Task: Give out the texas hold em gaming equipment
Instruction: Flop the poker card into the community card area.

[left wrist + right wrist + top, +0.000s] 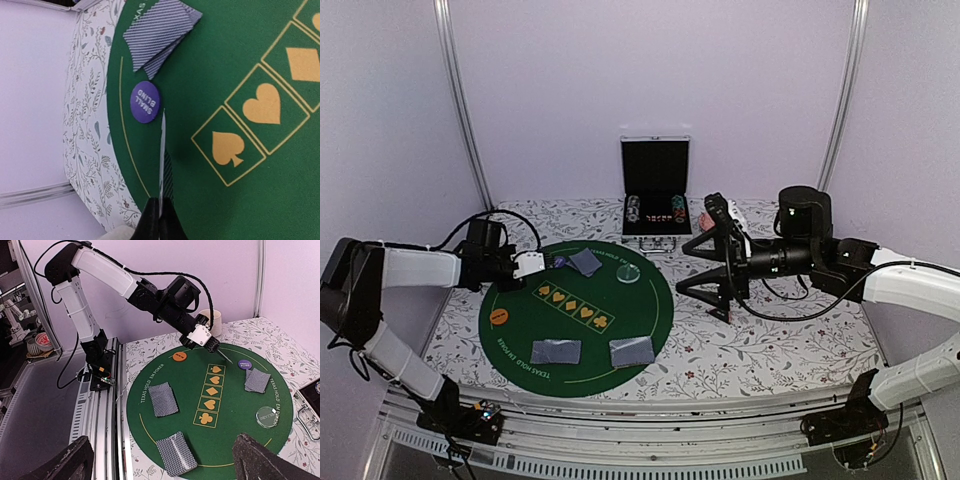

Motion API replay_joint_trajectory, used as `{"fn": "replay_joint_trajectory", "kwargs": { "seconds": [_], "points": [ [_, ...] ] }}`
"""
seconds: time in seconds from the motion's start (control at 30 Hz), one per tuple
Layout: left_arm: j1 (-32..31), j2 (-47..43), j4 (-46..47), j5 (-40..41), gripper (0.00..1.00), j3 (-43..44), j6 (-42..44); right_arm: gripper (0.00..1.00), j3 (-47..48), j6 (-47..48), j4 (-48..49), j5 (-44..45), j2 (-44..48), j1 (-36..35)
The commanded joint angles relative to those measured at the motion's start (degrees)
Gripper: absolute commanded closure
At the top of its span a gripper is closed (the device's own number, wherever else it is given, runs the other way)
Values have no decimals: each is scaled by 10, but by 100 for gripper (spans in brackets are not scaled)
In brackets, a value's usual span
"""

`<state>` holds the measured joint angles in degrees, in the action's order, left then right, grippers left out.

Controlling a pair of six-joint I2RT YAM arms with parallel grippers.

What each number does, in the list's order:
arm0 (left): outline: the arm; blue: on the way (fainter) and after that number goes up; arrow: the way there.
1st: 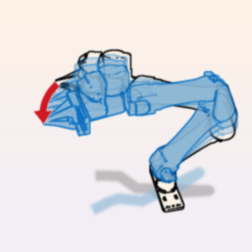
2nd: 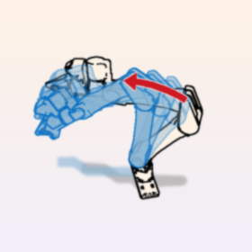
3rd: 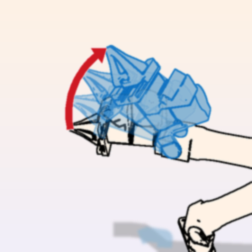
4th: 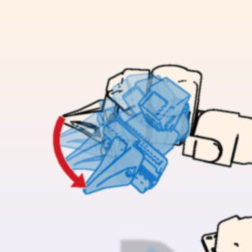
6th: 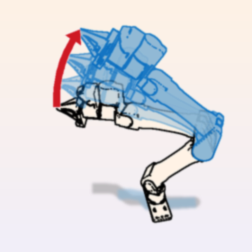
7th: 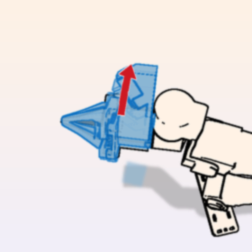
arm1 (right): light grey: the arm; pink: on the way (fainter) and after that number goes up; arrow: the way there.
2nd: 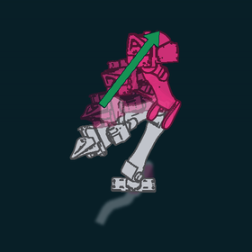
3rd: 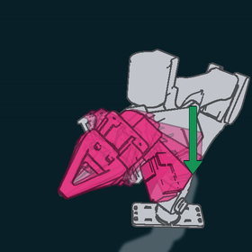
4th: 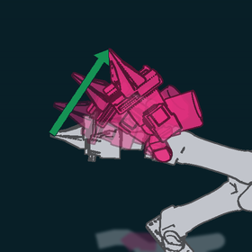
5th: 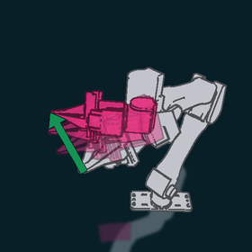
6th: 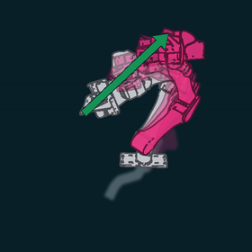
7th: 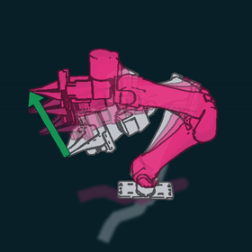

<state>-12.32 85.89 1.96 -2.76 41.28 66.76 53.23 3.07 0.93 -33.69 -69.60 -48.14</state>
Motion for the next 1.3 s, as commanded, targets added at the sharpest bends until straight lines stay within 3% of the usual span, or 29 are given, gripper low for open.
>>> {"fn": "replay_joint_trajectory", "kwargs": {
  "seconds": [0.0,0.17,0.4,0.9,1.27],
  "points": [
    [8,18,-3,-44,100,-31,61,1,-5,13,-3,-16,2,7],
    [11,19,-29,-58,93,-60,115,1,-2,15,-4,-24,-4,8],
    [11,54,-60,-49,93,-40,129,1,-1,18,-7,-28,-6,11],
    [51,107,-22,-9,93,-12,187,1,8,22,-12,-27,-22,20],
    [55,116,-40,-22,75,-7,196,1,16,22,-15,-33,-33,23]
  ]
}}
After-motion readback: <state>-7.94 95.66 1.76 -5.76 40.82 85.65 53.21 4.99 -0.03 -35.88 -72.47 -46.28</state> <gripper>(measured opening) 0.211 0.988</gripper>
